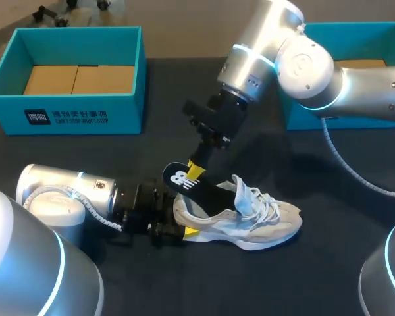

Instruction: Take the shoe out of the shoebox, open the shoe tongue, remove and reinsert the insole, then place the shoe into the shoebox

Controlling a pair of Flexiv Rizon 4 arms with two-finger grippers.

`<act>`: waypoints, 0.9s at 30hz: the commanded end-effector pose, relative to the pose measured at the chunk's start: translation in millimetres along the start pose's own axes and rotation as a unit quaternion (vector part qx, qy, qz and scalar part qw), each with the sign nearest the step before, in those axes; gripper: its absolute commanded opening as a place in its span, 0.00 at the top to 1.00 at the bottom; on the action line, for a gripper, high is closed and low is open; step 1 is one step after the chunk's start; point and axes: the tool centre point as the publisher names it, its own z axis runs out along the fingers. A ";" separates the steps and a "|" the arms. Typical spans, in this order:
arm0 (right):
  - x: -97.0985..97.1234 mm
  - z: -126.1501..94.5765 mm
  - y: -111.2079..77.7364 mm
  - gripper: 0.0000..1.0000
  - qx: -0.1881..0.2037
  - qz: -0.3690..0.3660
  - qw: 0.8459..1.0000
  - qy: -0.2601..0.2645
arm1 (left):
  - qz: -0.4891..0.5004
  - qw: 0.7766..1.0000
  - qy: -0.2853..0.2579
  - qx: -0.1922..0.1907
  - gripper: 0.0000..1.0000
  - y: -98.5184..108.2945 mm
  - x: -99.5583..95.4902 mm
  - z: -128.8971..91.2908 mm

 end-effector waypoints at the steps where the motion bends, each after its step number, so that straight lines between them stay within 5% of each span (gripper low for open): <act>1: 1.0 0.2 0.0 1.00 -0.001 0.000 1.000 -0.001 | 0.000 1.000 0.000 -0.002 1.00 1.0 -0.8 0.4; 7: 1.0 0.2 0.0 1.00 -0.001 0.000 1.000 -0.001 | 0.000 1.000 0.000 -0.002 1.00 1.0 -0.8 0.4; 17: 11.9 -23.7 41.2 1.00 -0.070 -0.081 0.992 -0.061 | 0.000 1.000 0.000 -0.002 1.00 1.0 -0.8 0.4; 27: 20.6 -47.2 60.5 1.00 -0.121 -0.123 0.983 -0.061 | 0.000 1.000 0.000 -0.002 1.00 1.0 -0.8 0.4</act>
